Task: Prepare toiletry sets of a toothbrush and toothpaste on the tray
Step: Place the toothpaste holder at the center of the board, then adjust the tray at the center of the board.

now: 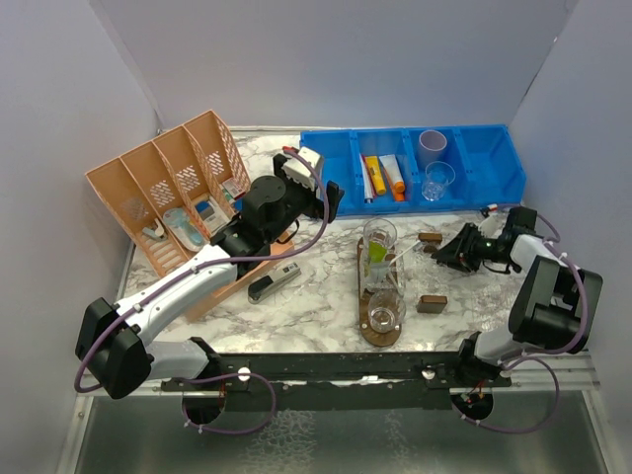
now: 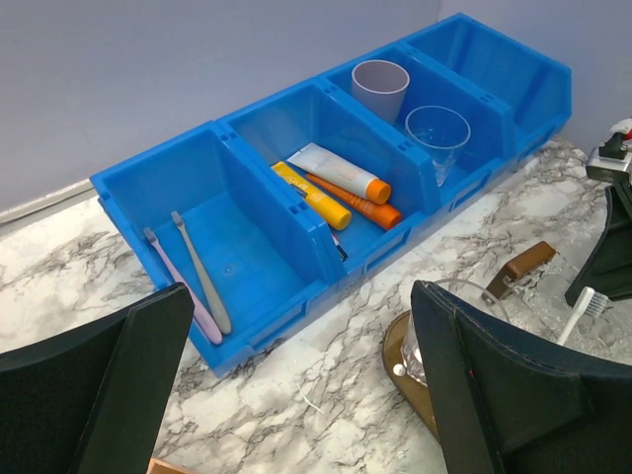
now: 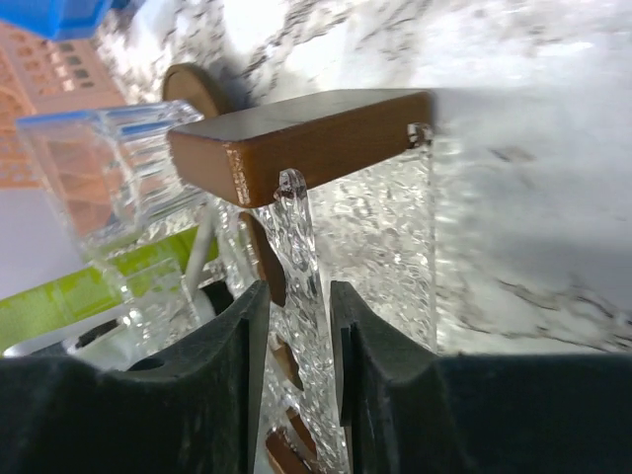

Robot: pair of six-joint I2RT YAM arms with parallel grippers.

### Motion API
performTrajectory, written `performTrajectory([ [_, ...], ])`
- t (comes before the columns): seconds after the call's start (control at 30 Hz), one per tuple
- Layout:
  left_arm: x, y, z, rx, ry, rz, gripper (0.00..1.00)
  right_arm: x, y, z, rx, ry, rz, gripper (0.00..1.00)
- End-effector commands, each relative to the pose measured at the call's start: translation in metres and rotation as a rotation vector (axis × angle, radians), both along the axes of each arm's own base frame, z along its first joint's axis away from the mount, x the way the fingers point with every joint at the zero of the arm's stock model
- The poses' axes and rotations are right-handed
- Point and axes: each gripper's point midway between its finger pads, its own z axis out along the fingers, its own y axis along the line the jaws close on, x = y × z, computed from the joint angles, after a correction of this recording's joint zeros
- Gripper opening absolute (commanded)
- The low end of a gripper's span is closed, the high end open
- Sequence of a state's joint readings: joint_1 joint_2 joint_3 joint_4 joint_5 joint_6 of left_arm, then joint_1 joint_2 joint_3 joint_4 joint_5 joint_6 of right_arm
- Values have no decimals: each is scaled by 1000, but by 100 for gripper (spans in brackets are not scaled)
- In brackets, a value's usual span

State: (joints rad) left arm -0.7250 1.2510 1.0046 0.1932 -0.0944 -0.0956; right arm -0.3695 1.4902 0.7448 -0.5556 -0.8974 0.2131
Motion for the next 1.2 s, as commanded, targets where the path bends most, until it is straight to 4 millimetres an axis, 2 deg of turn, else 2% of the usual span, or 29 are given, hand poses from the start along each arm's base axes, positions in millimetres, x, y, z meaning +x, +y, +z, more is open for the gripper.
performTrajectory([
  [0.0,-5,-6,9,-17,-16,-26,95,4,-20,-5,-122,0,-51,35],
  [0.1,-6,-6,10,-17,-16,-27,95,8,-25,7,-160,-40,-63,41],
  [0.23,-7,-7,11,-16,-18,-33,95,14,-27,31,-186,-113,-75,73],
  [0.3,-7,-7,12,-12,-21,-29,95,18,-37,43,-250,-131,-114,76],
  [0.4,-8,-5,14,-13,-28,-27,95,26,-67,54,-408,-135,-245,80],
  [0.53,-10,-4,17,-8,-40,-22,95,29,-113,61,-584,-94,-493,91],
  [0.6,-11,-4,18,-6,-46,-21,95,28,-133,56,-645,-57,-604,97],
  [0.7,-12,-4,19,-8,-49,-21,95,24,-157,41,-712,7,-721,99],
  [0.83,-13,-6,19,-9,-49,-26,95,23,-174,24,-705,34,-804,100],
  [1.03,-13,-5,20,-9,-53,-24,95,8,-187,-21,-617,142,-847,100],
  [1.17,-13,-6,19,-7,-48,-27,95,8,-167,-35,-527,150,-782,99],
])
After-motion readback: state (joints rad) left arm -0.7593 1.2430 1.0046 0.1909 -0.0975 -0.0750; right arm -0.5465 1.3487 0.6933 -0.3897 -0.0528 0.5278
